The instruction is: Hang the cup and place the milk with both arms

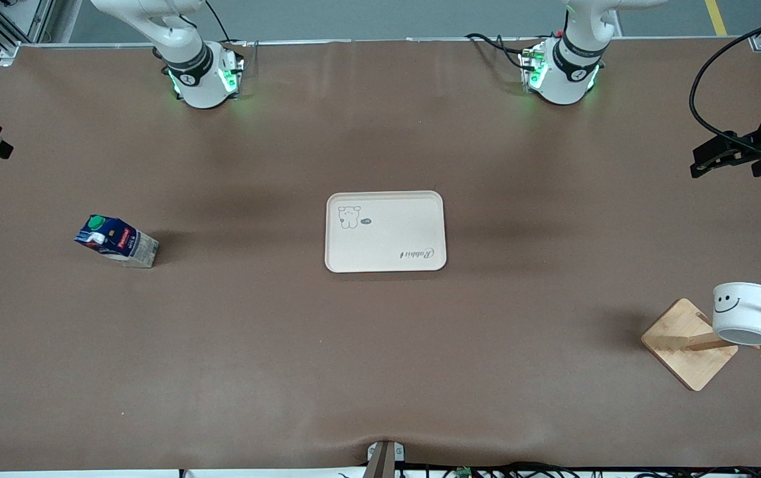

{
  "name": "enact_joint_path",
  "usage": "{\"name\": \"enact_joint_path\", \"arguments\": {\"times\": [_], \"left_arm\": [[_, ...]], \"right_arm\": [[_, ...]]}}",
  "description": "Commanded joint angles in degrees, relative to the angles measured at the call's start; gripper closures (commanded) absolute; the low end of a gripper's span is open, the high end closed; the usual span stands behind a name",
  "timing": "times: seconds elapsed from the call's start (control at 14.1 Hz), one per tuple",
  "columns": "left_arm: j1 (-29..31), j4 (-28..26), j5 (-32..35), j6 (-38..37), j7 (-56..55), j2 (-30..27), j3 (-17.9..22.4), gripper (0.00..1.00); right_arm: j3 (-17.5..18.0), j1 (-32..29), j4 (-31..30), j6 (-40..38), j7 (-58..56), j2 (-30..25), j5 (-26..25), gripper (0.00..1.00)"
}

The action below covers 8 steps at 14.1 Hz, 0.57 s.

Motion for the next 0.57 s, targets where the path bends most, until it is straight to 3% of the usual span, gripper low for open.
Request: {"name": "enact_joint_path", "arguments": {"times": [0.0,0.5], "left_arm": [[0.27,0.54,0.12,-0.3,-0.07,-0.02,-0.22,0.0],[0.18,0.53,0.12,-0.38,-0.24,-0.02,-0.22,0.0]], "right_arm": [[0.05,-0.39,0.35,-0.03,-0.23,-0.24,-0.68,0.0],[0.05,-0.39,0.43,-0.03,-0.23,0.12,-0.59,0.0]]}}
